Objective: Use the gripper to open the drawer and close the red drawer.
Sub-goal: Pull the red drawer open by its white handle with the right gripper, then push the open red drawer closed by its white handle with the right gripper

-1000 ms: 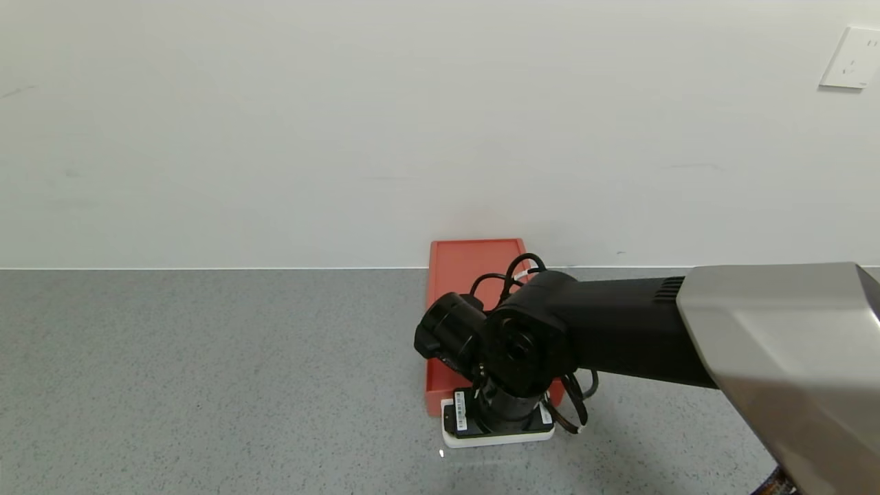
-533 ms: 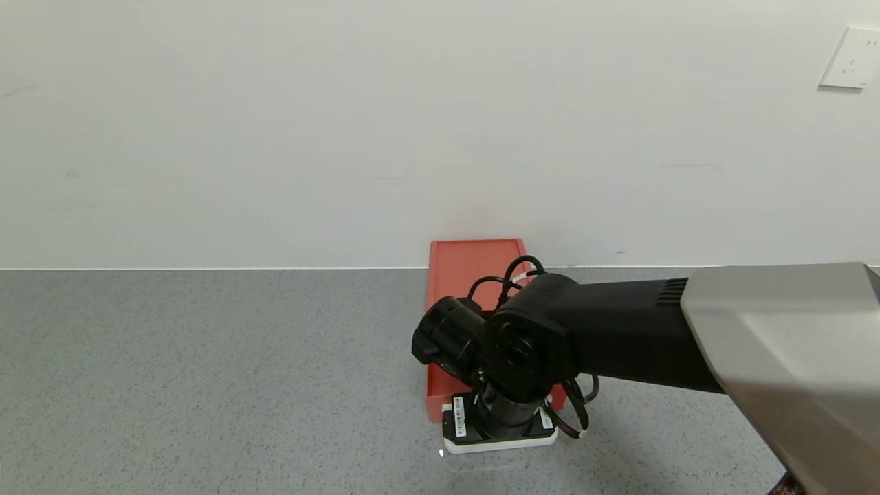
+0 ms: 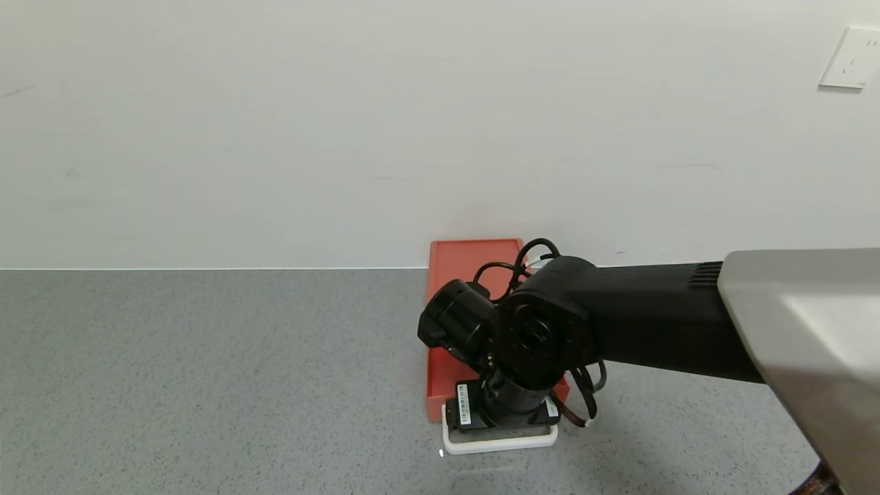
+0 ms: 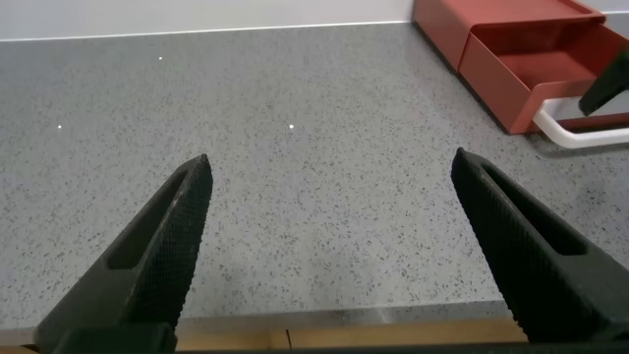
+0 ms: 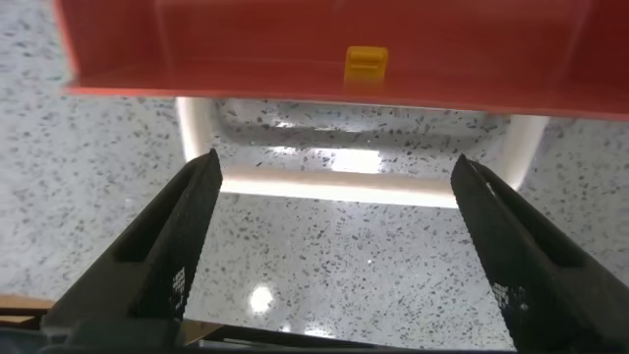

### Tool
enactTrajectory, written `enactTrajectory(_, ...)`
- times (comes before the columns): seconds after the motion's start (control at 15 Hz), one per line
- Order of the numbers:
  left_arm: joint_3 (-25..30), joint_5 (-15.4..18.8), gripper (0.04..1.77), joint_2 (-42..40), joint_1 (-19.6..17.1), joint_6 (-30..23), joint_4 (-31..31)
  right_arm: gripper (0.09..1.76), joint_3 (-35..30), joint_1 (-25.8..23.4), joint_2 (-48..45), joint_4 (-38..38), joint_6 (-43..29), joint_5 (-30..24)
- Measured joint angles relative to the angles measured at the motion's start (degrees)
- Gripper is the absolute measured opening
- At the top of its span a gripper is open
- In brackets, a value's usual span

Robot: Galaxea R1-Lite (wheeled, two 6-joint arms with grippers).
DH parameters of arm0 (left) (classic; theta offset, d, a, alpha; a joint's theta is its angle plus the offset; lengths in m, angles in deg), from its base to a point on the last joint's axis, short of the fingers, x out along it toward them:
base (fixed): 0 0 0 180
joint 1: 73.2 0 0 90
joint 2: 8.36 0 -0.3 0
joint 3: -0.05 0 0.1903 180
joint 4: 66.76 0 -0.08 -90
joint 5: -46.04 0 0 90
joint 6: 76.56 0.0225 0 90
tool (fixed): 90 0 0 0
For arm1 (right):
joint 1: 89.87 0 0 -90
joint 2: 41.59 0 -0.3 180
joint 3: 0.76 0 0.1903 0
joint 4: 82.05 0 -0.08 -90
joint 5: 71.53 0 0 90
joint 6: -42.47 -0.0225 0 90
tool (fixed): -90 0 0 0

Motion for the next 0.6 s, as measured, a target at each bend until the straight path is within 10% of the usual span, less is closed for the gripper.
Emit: enactTrajectory(0.6,0.0,-0.1,1.75,0.0,0.0,0.0,0.1,1.71,-1.2,1.1,-13.1,-2.2,3.1,2.4)
